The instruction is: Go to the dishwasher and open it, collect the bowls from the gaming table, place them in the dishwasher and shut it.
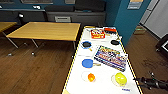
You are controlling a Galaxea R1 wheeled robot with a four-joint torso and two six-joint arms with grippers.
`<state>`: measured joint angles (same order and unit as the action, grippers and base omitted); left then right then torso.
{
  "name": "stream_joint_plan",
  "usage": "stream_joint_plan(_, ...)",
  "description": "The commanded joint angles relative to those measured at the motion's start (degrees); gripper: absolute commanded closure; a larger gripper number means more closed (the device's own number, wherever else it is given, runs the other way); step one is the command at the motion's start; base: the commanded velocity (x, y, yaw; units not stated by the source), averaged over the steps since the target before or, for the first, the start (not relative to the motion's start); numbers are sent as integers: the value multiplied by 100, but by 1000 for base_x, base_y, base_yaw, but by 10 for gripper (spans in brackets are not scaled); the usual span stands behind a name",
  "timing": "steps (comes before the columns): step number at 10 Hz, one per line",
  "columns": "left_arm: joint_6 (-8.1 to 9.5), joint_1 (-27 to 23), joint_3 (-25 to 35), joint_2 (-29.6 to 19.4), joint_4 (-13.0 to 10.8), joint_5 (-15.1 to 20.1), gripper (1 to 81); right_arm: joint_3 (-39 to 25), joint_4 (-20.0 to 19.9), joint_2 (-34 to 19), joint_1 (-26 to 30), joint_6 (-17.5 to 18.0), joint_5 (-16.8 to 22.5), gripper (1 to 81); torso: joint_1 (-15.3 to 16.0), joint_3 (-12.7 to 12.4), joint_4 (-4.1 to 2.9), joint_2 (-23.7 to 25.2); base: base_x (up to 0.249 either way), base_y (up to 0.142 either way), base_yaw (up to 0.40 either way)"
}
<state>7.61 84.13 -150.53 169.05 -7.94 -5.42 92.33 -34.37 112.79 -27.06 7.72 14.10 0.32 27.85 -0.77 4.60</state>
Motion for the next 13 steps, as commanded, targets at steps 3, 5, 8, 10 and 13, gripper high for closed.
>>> stream_joint_plan(3, 13, 12, -21, -37, 29, 411, 10, 908, -132, 203, 768, 863, 576, 10, 0, 0, 0, 0, 0, 0, 0)
stream_joint_plan(5, 13, 12, -21, -46, 29, 419, 10, 1390, -149, 544, 767, 1091, 741, 10, 0, 0, 0, -2, 0, 0, 0)
stream_joint_plan(8, 13, 12, -21, -64, 38, 419, 10, 1840, -167, 994, 846, 1188, 840, 10, 2, 0, 0, -2, 0, 0, 0)
stream_joint_plan(10, 13, 12, -21, -72, 47, 428, 10, 1840, -167, 1179, 890, 1188, 857, 10, 4, 0, 0, -2, 0, 0, 0)
stream_joint_plan(13, 13, 12, -21, -55, 47, 437, 10, 1534, -88, 1301, 794, 1180, 778, 10, 4, 0, 0, -2, 0, 0, 0)
